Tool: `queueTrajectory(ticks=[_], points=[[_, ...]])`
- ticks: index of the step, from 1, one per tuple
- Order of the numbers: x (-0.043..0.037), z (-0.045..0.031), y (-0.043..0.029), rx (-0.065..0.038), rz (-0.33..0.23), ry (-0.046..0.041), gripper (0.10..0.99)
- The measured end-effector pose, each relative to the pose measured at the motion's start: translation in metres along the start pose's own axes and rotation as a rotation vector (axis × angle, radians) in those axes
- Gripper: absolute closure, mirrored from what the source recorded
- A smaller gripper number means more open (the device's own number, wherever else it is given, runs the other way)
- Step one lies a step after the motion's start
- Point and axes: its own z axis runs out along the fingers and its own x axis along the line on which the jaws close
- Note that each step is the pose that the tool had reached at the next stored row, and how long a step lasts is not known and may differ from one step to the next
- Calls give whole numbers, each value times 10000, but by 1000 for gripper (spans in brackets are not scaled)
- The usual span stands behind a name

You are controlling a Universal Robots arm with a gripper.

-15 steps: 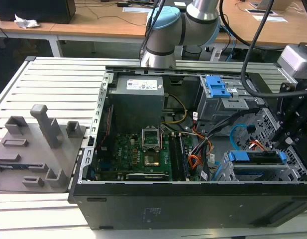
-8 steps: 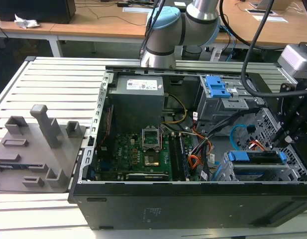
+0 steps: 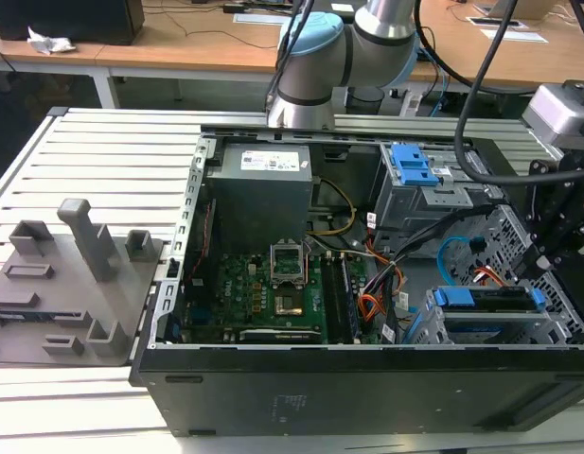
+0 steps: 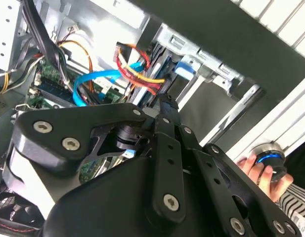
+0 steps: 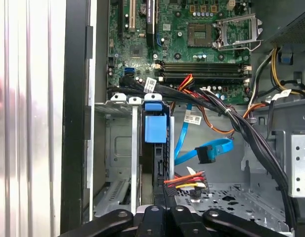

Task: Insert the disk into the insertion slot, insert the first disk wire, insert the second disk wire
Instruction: 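Insert the first disk wire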

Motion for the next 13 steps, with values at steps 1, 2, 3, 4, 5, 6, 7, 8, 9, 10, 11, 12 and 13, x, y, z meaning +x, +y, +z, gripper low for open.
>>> queueTrajectory(ticks=[1, 2, 3, 4, 5, 6, 7, 8, 9, 10, 11, 12, 13], points=[[2, 7, 65, 0, 1, 1, 980], [3, 21, 102, 0, 1, -1, 980], [3, 37, 123, 0, 1, -3, 980], [4, 54, 136, 0, 1, -1, 980], [3, 71, 142, 1, 1, 0, 980], [3, 93, 150, 1, 1, 0, 980], [3, 102, 158, 0, 1, 1, 980], [3, 107, 169, 0, 1, 1, 980], [4, 111, 183, 0, 2, -1, 980], [4, 110, 183, 0, 0, 1, 980], [4, 110, 183, 1, -1, 2, 980], [4, 110, 184, 1, 0, 0, 980], [4, 110, 185, 0, 1, 1, 980]])
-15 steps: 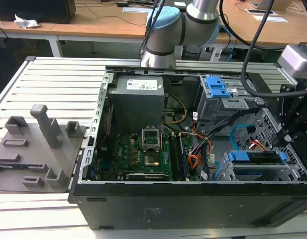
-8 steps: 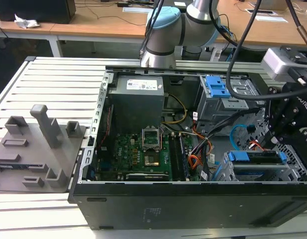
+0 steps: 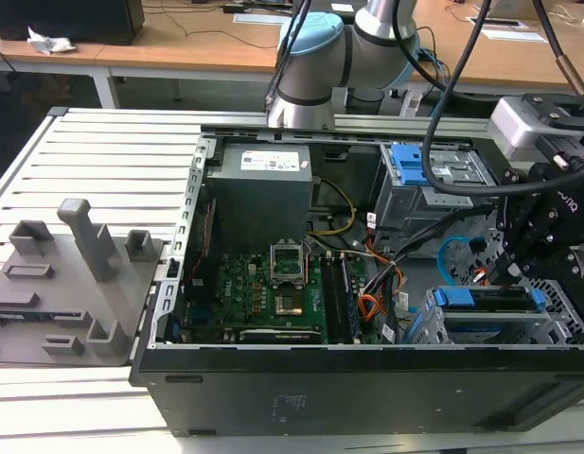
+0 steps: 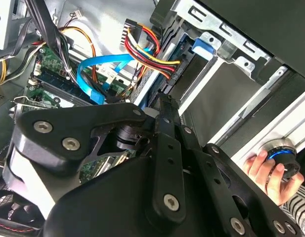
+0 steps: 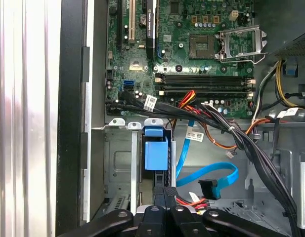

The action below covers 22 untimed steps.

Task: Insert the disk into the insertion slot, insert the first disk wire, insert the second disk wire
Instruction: 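Insert the first disk wire, then insert the second disk wire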

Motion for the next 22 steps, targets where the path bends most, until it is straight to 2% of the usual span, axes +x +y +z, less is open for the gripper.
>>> queueTrajectory(ticks=[7, 8, 9, 10, 12, 14, 17, 19, 20, 22], points=[[0, 1, 7, 0, 0, -1, 973], [0, 1, 8, 0, 0, 0, 851], [0, 1, 8, 0, 0, -1, 851], [0, 1, 9, 1, 0, 0, 784], [-10, 0, -30, -1, 3, -2, 784], [-76, -6, -140, -11, 0, -1, 784], [-200, -8, -155, -11, -1, -1, 784], [-381, -12, -150, -10, 1, 14, 784], [-429, -12, -149, -9, 3, 74, 784], [-427, -171, -138, -6, -89, 102, 784]])
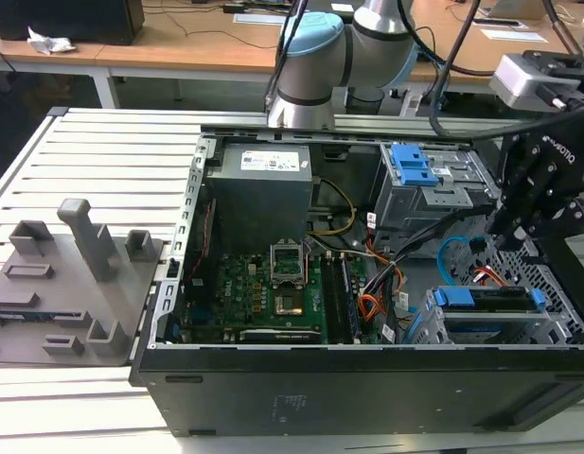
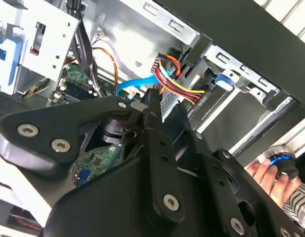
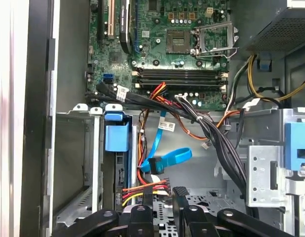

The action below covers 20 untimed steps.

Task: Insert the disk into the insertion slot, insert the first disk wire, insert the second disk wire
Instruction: 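Insert the second disk wire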

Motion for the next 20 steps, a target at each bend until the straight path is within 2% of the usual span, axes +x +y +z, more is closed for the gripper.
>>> queueTrajectory(ticks=[3, 5, 7, 9, 10, 11, 14, 16, 18, 20], points=[[2, 4, 78, 1, -4, -17, 784], [6, 11, 189, 11, -5, -16, 784], [12, 15, 240, 17, -32, -12, 784], [19, 16, 259, 20, -140, 9, 784], [18, 19, 260, 28, -404, 24, 784], [18, 26, 261, 42, -950, 53, 784], [18, 31, 260, 60, -1609, 90, 784], [18, 34, 263, 79, -2356, 132, 784], [18, 43, 302, 83, -2515, 142, 784], [19, 60, 341, 78, -2649, 225, 784]])
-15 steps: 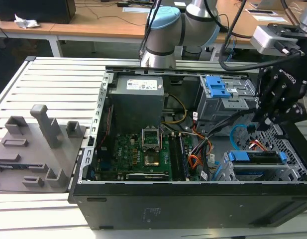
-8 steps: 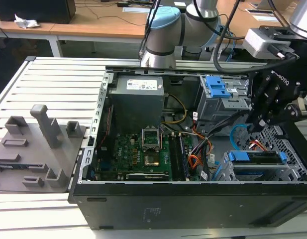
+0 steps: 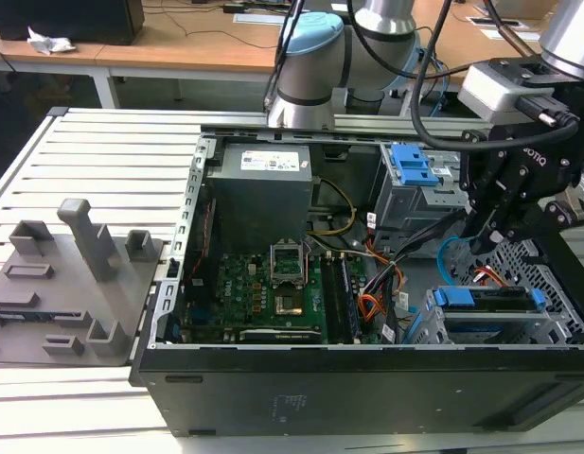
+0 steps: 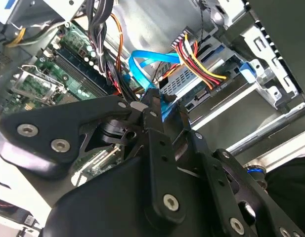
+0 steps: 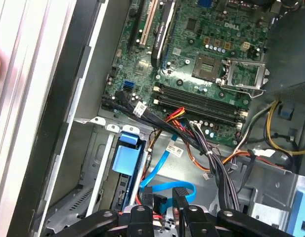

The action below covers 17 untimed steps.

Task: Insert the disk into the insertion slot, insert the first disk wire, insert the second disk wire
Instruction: 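Insert the second disk wire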

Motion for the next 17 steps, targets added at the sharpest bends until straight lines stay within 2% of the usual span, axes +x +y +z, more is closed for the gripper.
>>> queueTrajectory(ticks=[1, 2, 3, 5, 9, 11, 16, 17], points=[[-1, 2, 2, -12, -60, 58, 784], [-1, 5, 1, -33, -115, 150, 784], [-3, 9, 0, -80, -117, 340, 784], [-2, 11, 1, -109, -111, 449, 784], [-2, 10, 1, -112, -111, 462, 800], [-3, 10, 1, -113, -111, 467, 922], [2, 10, 2, -116, -110, 479, 925], [44, 13, 13, -116, -110, 480, 925]])
